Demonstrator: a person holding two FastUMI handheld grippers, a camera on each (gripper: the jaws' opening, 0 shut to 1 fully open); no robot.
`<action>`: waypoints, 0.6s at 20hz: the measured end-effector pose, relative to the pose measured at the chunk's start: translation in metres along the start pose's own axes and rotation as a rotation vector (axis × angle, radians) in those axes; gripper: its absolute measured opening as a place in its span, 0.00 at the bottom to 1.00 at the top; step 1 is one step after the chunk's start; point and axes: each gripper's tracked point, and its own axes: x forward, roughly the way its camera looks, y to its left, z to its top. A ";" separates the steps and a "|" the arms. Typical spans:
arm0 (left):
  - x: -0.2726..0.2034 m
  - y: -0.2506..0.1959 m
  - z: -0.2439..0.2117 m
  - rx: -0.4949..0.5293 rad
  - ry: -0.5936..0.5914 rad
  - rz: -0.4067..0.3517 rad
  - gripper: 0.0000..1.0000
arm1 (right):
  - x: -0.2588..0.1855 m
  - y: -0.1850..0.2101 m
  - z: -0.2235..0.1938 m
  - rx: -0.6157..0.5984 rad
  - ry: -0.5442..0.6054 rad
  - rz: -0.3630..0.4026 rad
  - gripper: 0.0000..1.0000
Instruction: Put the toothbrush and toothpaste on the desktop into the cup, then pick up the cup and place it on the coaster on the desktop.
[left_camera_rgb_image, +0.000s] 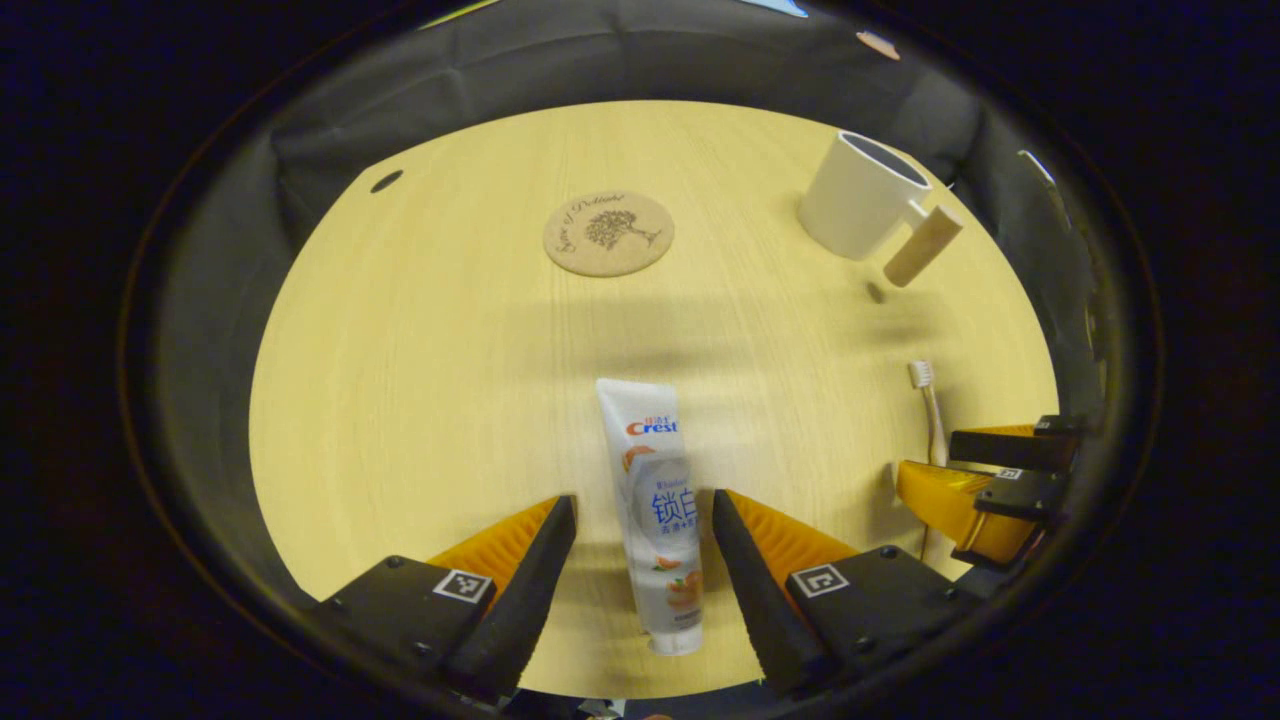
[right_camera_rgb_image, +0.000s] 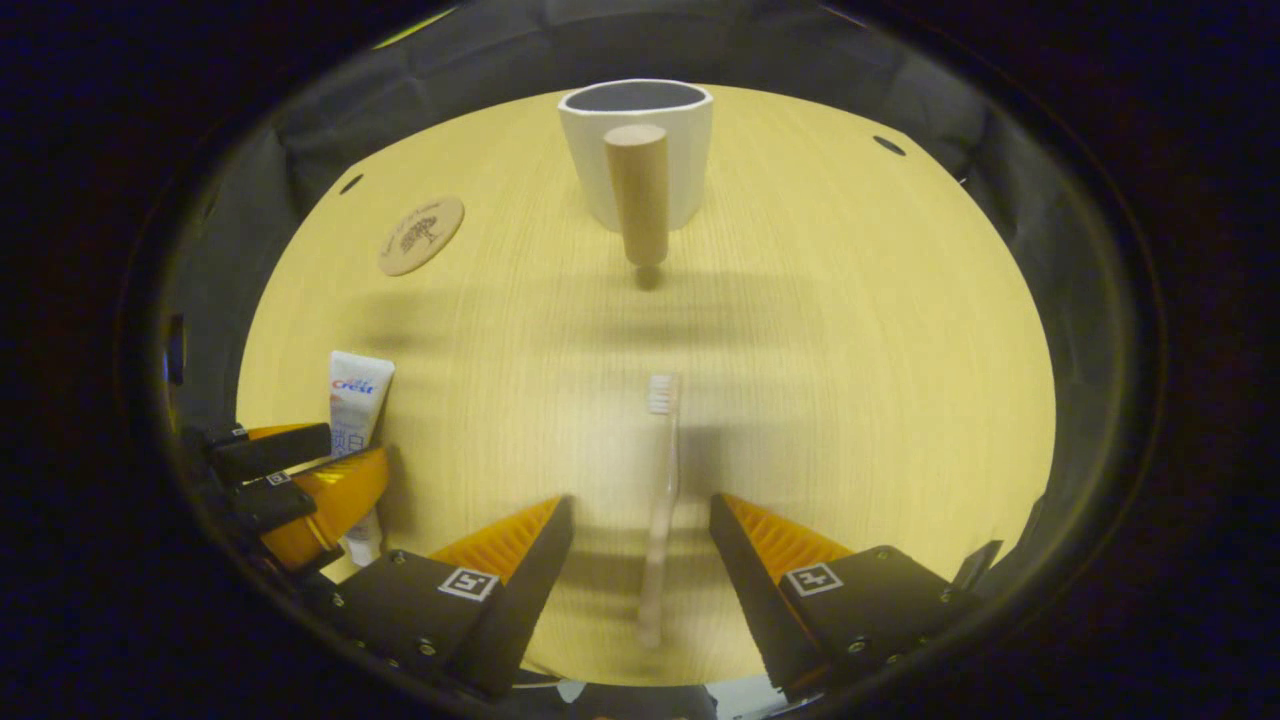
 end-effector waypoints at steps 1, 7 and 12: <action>0.000 0.000 -0.001 0.003 0.002 0.003 0.93 | 0.002 0.000 -0.001 -0.002 0.006 -0.001 0.88; 0.001 -0.006 0.003 0.007 -0.001 0.000 0.81 | -0.003 -0.006 -0.008 -0.004 0.048 -0.042 0.57; 0.000 -0.005 0.003 0.006 -0.010 -0.003 0.55 | -0.004 -0.008 -0.006 -0.029 0.052 -0.039 0.32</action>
